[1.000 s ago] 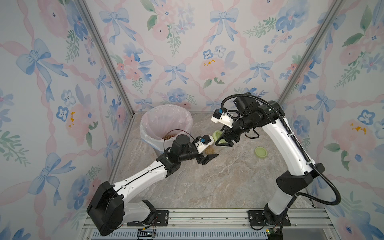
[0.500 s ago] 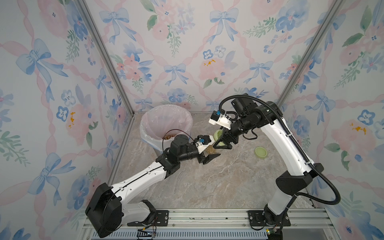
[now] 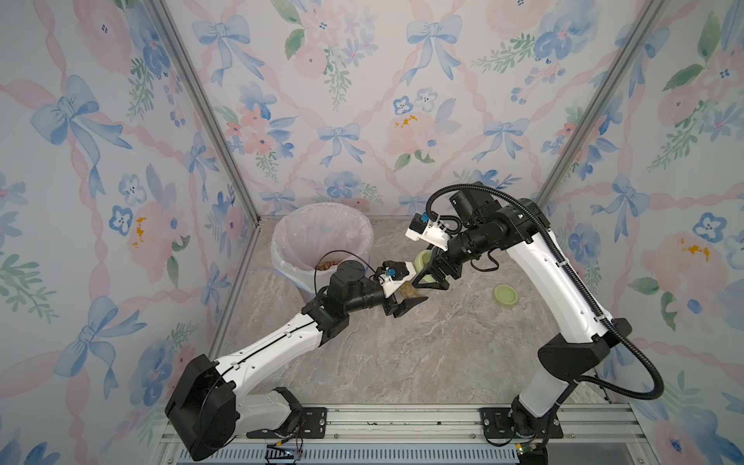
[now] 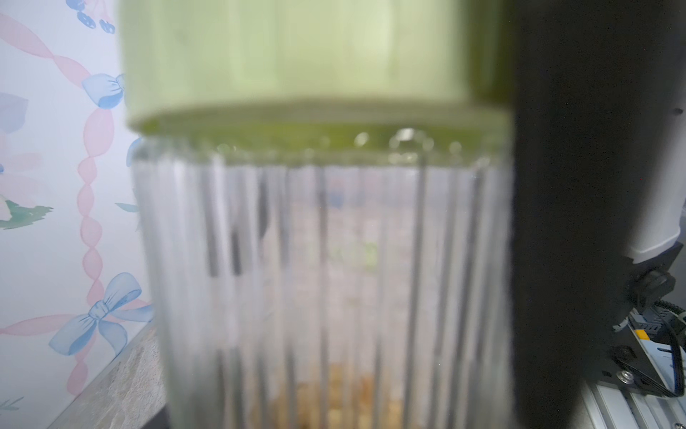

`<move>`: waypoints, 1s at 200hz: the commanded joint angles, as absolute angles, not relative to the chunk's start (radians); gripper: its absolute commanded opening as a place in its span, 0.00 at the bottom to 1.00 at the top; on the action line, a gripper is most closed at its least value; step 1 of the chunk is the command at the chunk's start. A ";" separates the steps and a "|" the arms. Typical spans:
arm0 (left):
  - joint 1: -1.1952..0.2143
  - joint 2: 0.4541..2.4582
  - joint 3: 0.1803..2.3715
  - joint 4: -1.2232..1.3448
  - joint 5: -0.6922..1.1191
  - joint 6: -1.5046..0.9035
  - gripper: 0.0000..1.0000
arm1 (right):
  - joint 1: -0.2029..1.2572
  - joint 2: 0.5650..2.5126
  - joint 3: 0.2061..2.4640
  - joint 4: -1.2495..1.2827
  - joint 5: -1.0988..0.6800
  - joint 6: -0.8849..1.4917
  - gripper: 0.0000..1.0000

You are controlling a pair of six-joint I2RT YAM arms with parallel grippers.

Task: Empty moldy peanuts from jars
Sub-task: Unscrew the lid from the jar.

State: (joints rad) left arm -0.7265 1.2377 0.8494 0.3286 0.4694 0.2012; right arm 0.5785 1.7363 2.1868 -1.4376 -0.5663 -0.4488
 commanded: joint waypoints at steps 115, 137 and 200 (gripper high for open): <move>-0.732 1.222 0.904 0.423 0.493 0.223 0.00 | 0.539 1.582 2.093 -1.338 -0.588 -0.368 0.97; -0.732 1.221 0.904 0.423 0.494 0.223 0.00 | 0.515 1.566 2.084 -1.328 -0.635 -0.359 0.97; -0.731 1.227 0.904 0.423 0.490 0.223 0.00 | 0.499 1.518 2.028 -1.268 -0.656 -0.333 0.97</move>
State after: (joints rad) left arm -0.7277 1.2381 0.8585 0.3351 0.4774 0.2092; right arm 0.5175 1.5539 2.0537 -1.3128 -0.6231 -0.3645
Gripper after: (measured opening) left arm 0.802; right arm 0.974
